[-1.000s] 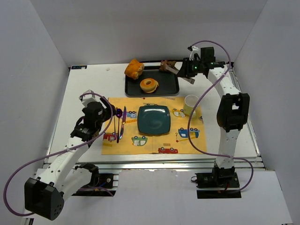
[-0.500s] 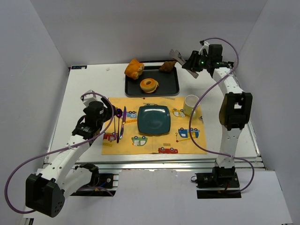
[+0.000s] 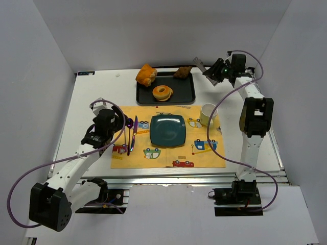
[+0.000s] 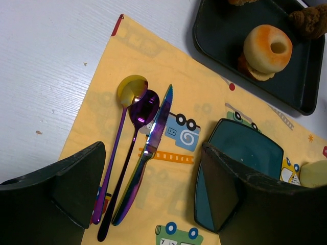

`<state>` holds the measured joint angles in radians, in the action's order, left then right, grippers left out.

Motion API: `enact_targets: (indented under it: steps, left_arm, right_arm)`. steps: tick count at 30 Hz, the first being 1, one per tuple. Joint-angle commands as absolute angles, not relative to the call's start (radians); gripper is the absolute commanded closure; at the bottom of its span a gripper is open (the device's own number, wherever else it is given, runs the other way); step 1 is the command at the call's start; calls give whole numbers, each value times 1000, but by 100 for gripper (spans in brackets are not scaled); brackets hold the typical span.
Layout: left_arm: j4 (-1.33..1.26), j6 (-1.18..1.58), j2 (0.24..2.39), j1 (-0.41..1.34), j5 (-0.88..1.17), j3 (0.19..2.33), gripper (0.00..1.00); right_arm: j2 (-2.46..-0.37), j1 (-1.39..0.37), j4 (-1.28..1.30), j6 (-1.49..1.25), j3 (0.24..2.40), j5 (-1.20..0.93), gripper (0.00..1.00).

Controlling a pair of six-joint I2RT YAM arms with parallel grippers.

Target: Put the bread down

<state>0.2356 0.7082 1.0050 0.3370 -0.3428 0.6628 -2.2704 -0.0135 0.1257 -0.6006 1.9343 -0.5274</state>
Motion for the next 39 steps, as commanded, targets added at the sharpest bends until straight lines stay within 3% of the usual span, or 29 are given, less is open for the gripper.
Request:
enact_targets:
  steps: [1,33,39]
  left_arm:
    - [207,718,1019,334,-327,703,15]
    - [196,721,1098,334,-310,736,15]
    - [195,721,1104,334,-304,741,15]
  right_arm:
    - [-2292,-15,41,-690,1948,-557,55]
    - [-2393,-17,-149,-997,1848,-658,54]
    - [-2388,-15,-250,-1103,1793,-709,64]
